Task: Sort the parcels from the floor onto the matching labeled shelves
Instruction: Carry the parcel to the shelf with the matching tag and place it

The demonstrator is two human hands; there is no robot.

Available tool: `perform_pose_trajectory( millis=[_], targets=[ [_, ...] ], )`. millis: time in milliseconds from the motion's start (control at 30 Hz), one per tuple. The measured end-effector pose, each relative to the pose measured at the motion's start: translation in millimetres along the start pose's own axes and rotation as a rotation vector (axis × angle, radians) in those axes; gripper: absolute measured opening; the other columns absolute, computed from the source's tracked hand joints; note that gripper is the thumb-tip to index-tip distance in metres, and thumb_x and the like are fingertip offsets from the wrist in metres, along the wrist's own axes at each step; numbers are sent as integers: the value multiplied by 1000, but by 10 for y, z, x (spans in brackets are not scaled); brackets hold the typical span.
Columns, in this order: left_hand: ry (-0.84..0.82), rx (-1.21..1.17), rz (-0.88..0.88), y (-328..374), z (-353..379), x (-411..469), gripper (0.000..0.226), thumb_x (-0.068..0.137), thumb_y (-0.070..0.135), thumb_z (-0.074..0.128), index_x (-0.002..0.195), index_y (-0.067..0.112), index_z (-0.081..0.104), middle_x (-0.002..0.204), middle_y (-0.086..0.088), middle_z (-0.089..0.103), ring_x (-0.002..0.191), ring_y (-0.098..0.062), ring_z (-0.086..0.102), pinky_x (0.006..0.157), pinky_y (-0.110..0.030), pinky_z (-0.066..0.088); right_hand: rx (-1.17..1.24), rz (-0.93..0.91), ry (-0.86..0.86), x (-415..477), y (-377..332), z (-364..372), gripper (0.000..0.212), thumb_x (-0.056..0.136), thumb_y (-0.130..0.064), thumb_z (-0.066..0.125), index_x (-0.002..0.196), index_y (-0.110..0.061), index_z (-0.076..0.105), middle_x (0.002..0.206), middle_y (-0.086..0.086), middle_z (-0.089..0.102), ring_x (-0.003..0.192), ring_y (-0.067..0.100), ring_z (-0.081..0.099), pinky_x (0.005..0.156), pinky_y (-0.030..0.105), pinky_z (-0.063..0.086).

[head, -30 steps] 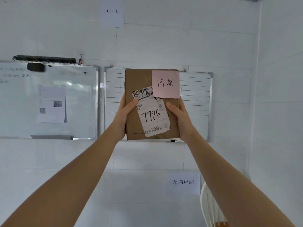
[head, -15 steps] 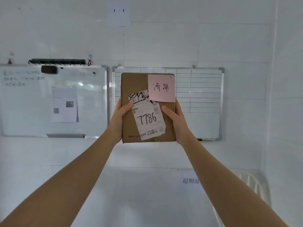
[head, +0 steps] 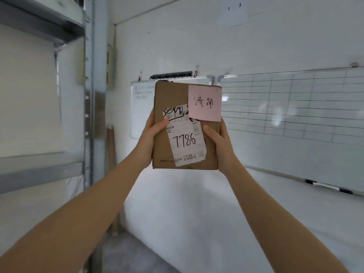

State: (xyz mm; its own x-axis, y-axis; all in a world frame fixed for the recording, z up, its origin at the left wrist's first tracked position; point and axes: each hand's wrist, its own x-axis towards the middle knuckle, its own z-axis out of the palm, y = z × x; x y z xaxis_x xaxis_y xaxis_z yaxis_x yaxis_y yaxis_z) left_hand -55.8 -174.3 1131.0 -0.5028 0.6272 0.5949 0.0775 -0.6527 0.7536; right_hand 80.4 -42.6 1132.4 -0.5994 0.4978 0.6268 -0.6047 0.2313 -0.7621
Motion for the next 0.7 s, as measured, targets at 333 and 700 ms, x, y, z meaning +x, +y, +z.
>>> perform_pose_trajectory(
  millis=[333, 700],
  targets=[
    [419, 260, 88, 1240, -1180, -1256, 42, 75, 28, 62, 117, 31, 54, 93, 5, 76, 81, -16, 73, 60, -30, 57, 331, 133, -322, -281, 471, 1930, 70, 76, -28, 68, 140, -28, 40, 127, 4, 64, 106, 21, 67, 75, 31, 57],
    [837, 511, 270, 3123, -1954, -3344, 42, 88, 29, 52, 130, 24, 49, 92, 4, 76, 82, -17, 73, 60, -30, 58, 611, 239, -728, -1428, -14, 4494, 66, 82, -20, 67, 141, -24, 39, 134, 10, 58, 117, 30, 60, 93, 49, 52]
  ],
)
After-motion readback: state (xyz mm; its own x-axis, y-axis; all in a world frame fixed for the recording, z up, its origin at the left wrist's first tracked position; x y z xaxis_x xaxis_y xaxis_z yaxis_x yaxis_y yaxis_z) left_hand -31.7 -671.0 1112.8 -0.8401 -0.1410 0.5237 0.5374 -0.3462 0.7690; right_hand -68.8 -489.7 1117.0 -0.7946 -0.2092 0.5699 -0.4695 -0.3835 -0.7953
